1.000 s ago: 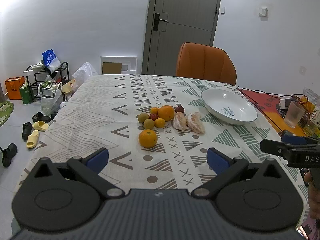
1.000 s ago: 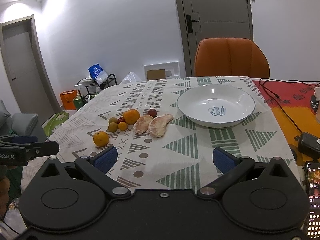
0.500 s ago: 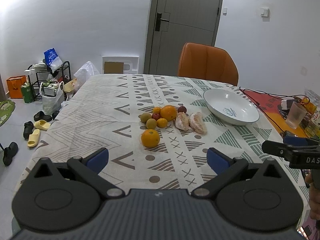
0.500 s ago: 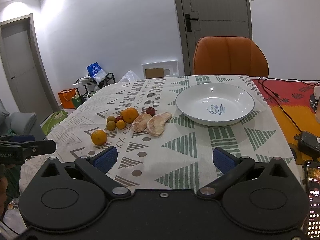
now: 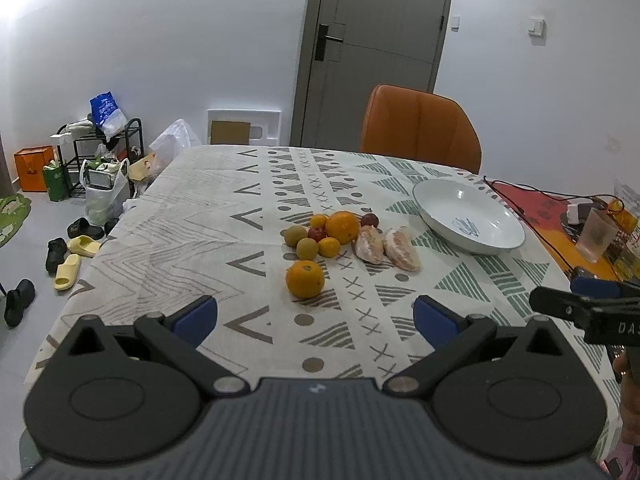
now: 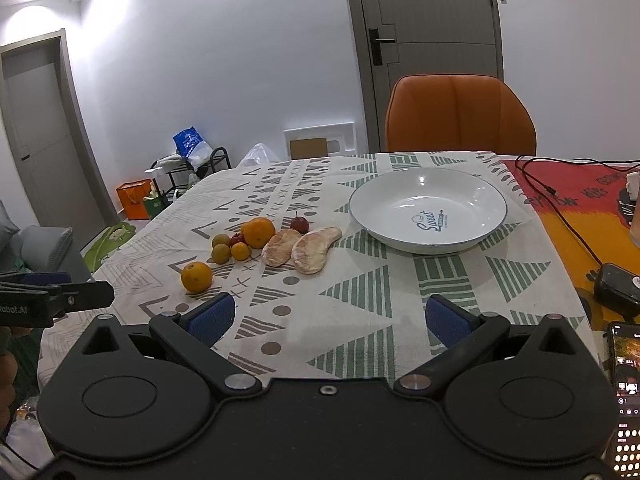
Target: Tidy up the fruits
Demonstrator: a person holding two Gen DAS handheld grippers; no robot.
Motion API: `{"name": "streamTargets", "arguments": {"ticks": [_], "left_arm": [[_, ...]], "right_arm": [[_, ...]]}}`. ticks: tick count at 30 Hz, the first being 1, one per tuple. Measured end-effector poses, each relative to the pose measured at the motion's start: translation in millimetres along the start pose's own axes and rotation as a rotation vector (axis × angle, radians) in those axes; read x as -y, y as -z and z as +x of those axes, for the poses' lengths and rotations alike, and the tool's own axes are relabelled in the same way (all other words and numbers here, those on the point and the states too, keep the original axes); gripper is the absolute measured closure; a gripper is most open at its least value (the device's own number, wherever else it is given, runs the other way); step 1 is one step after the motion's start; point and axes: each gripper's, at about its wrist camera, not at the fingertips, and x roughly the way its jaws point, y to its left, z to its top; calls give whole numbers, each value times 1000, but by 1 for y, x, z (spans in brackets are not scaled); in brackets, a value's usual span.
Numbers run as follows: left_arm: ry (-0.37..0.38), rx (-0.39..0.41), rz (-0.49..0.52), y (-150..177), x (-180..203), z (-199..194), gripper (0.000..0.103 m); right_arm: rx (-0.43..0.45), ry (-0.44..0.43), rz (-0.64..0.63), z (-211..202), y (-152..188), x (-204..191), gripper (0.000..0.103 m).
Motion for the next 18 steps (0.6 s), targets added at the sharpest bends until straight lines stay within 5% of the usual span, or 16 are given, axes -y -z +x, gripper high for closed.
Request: {"name": "streamTargets", "arguments": {"ticks": [18], "left_arm": [[1, -13, -24, -9, -12, 54, 2]], "right_arm": [[-29, -10, -24, 51, -11, 3, 0]]}}
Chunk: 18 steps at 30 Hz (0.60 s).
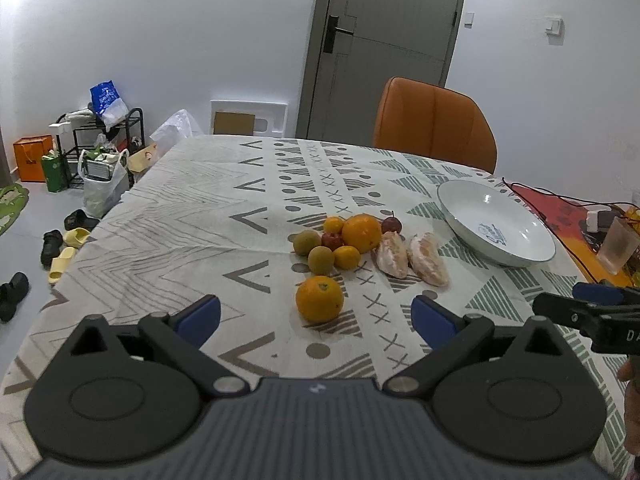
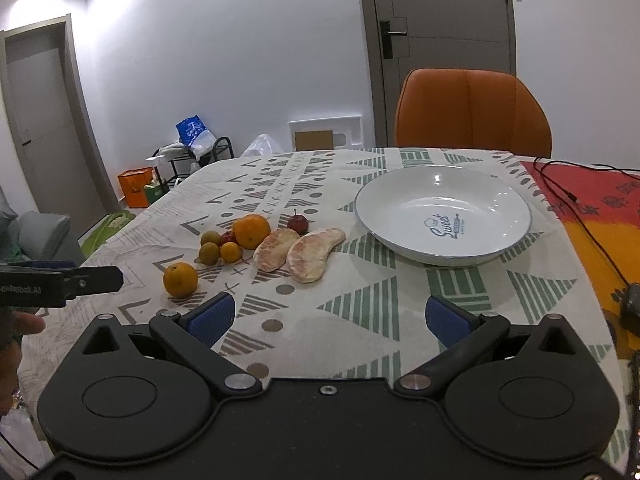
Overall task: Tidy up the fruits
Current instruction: 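Close the left tool on the large orange while the right tool approaches a pomelo segment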
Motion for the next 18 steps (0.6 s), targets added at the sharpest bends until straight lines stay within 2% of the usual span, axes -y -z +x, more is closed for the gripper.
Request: {"name": "streamTargets", "arguments": {"ticks": [6, 14, 18], "left_arm": [[10, -1, -3, -2, -1, 14, 3], [14, -42, -1, -1, -2, 34, 6], [10, -52, -6, -1, -2, 42, 12]], "right_arm": [[-11, -14, 26, 16, -3, 5, 0], [-14, -43, 41, 33, -4, 7, 0], [-21, -51, 39, 42, -4, 7, 0]]}}
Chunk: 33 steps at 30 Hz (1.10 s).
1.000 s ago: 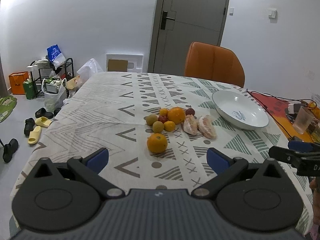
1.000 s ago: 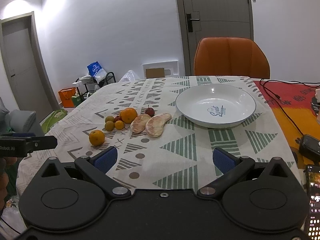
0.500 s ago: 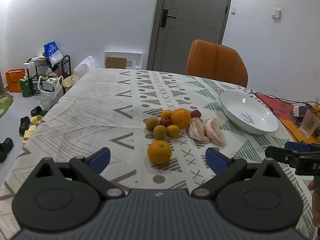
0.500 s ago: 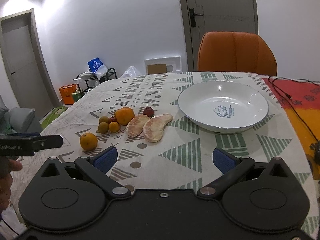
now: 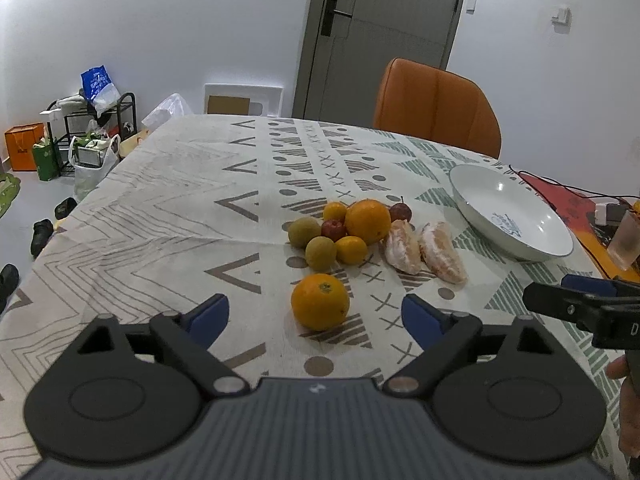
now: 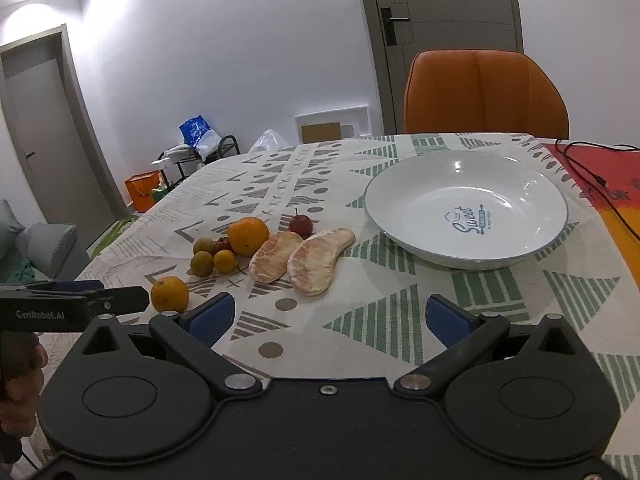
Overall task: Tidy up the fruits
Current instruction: 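Close the left tool on the large orange while the right tool approaches a pomelo segment, then grasp the peeled pomelo segment with the right tool while the left tool lifts the orange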
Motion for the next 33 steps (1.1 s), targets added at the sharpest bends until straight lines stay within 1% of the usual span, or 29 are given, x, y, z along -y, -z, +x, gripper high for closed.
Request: {"name": "streamTargets", "arguments": {"ticks": [5, 7, 8, 10, 12, 13, 15, 17, 19, 21, 28, 33], "left_arm": [[5, -20, -5, 0, -1, 12, 18], [14, -32, -13, 0, -2, 17, 27], [20, -38, -16, 0, -2, 19, 29], [25, -51, -21, -1, -3, 24, 37], [25, -63, -27, -1, -4, 28, 40], [26, -67, -30, -1, -5, 30, 44], [23, -75, -30, -1, -5, 33, 47], [24, -74, -32, -3, -6, 35, 50], [26, -77, -34, -5, -6, 37, 60], [46, -80, -43, -7, -8, 38, 66], [42, -74, -66, -12, -17, 39, 67], [27, -62, -96, -16, -28, 37, 67]], "right_arm": [[-4, -23, 5, 10, 0, 1, 0], [3, -26, 8, 13, -1, 2, 0], [3, -26, 6, 15, -1, 2, 0], [-3, -37, 6, 20, -2, 1, 1], [-5, -41, 5, 24, -3, 1, 4], [-7, -42, 3, 27, -4, 1, 5], [-19, -45, 2, 33, -5, 1, 11], [-28, -49, 7, 38, -5, 2, 12], [-34, -54, 9, 42, -6, 3, 12], [-39, -62, 11, 45, -7, 3, 15], [-68, -60, 8, 64, -12, 0, 22], [-88, -59, 7, 78, -16, -2, 33]]}}
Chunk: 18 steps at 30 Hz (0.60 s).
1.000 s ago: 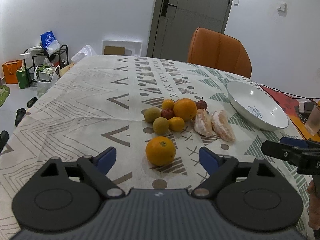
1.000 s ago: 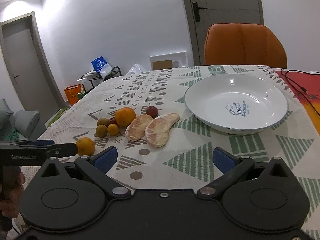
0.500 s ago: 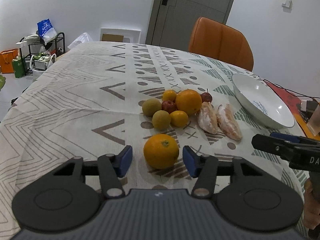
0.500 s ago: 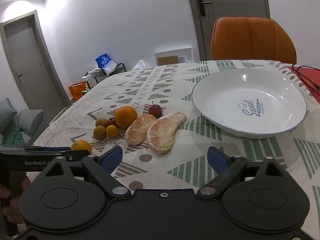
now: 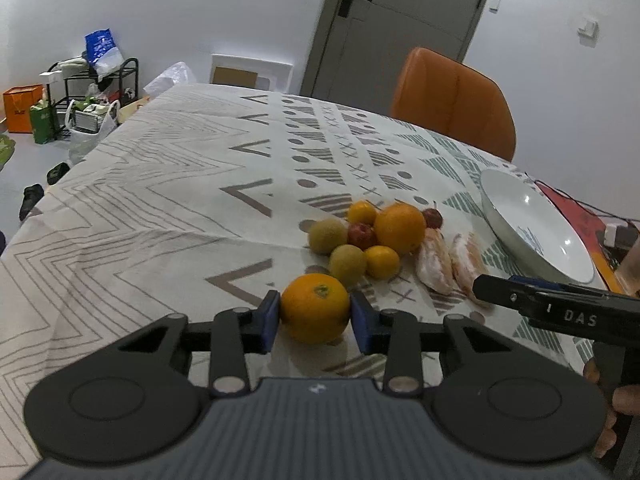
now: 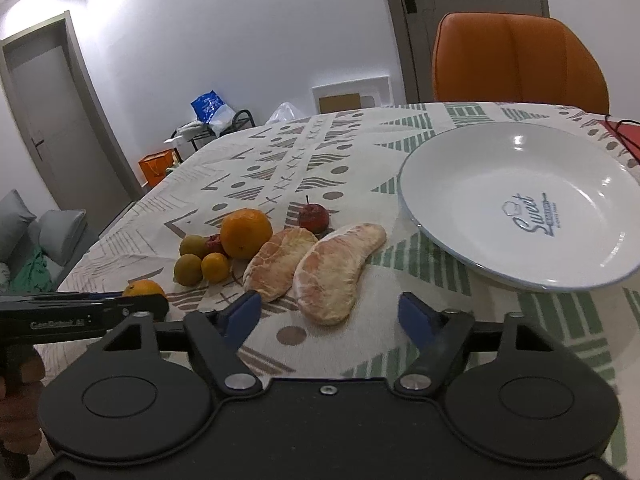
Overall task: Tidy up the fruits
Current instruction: 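Grasp the peeled pomelo segment with the right tool while the left tool lifts the orange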
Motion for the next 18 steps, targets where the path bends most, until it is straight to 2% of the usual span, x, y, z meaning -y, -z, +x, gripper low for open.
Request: {"name": "streamTargets", "arguments": {"ticks": [14, 16, 17, 18], "left_arm": [[-20, 20, -19, -7, -12, -4, 67], [-20, 24, -16, -5, -11, -6, 67], [-19, 26, -16, -5, -10, -7, 67], [-18, 29, -15, -4, -9, -7, 67]], "right_arm": [[-4, 47, -21, 23, -8, -10, 41], [-2, 42, -28, 23, -8, -11, 54], [-2, 47, -25, 22, -8, -10, 64], [-2, 36, -18, 21, -8, -9, 65]]}}
